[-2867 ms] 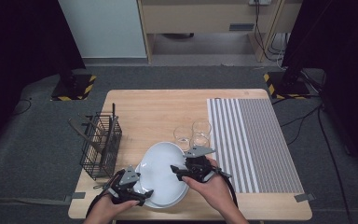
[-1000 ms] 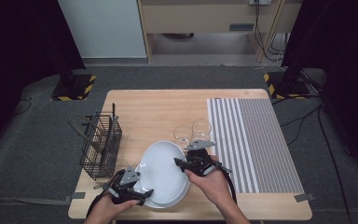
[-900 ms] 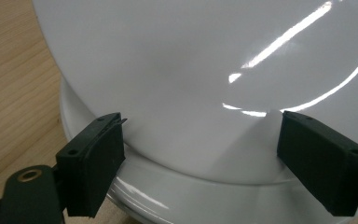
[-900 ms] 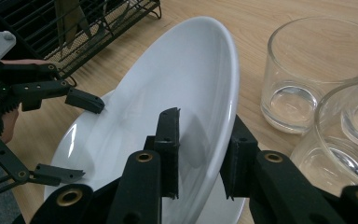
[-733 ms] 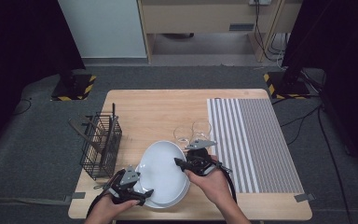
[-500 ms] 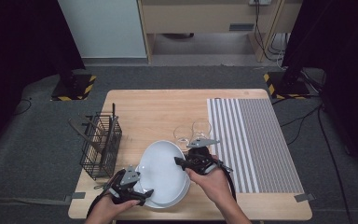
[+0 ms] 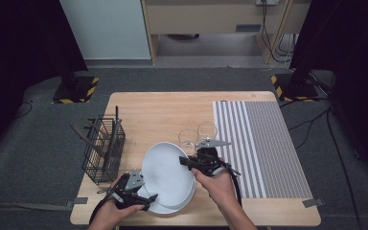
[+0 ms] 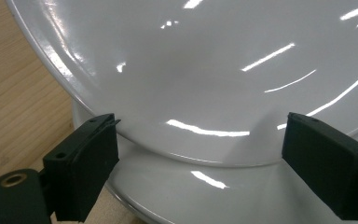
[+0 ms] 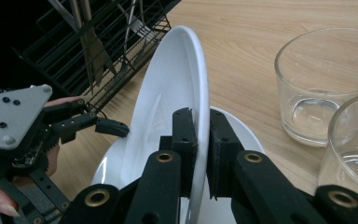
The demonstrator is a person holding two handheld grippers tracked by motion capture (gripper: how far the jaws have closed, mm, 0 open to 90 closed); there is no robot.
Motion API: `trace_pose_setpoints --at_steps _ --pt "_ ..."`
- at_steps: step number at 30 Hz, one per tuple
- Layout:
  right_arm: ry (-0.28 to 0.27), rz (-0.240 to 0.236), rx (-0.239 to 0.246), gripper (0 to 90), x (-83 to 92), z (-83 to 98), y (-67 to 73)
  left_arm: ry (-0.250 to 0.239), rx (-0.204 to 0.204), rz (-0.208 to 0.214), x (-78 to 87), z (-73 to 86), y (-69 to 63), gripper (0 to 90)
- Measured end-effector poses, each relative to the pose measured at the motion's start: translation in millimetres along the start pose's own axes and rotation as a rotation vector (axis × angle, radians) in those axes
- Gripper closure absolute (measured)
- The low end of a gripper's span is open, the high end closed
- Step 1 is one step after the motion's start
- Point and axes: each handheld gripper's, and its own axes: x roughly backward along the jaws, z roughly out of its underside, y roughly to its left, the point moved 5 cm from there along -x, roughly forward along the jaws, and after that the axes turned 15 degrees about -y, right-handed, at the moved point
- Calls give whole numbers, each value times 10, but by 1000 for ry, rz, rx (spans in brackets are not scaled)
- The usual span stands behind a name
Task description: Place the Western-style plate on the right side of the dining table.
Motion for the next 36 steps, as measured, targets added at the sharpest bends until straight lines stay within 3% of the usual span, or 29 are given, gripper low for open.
trace_pose_setpoints --at_steps 6,21,29,36 --pt "-20 -4 -15 851 1 -20 -18 -4 3 -2 3 -7 4 101" --pt "-67 13 16 855 45 -88 -48 -8 1 -9 17 -20 18 108" --pt "-90 11 -26 855 63 -123 -96 -12 1 -8 21 -29 15 110" --pt "-118 17 -63 855 72 -174 -179 -48 17 -21 54 -69 49 106"
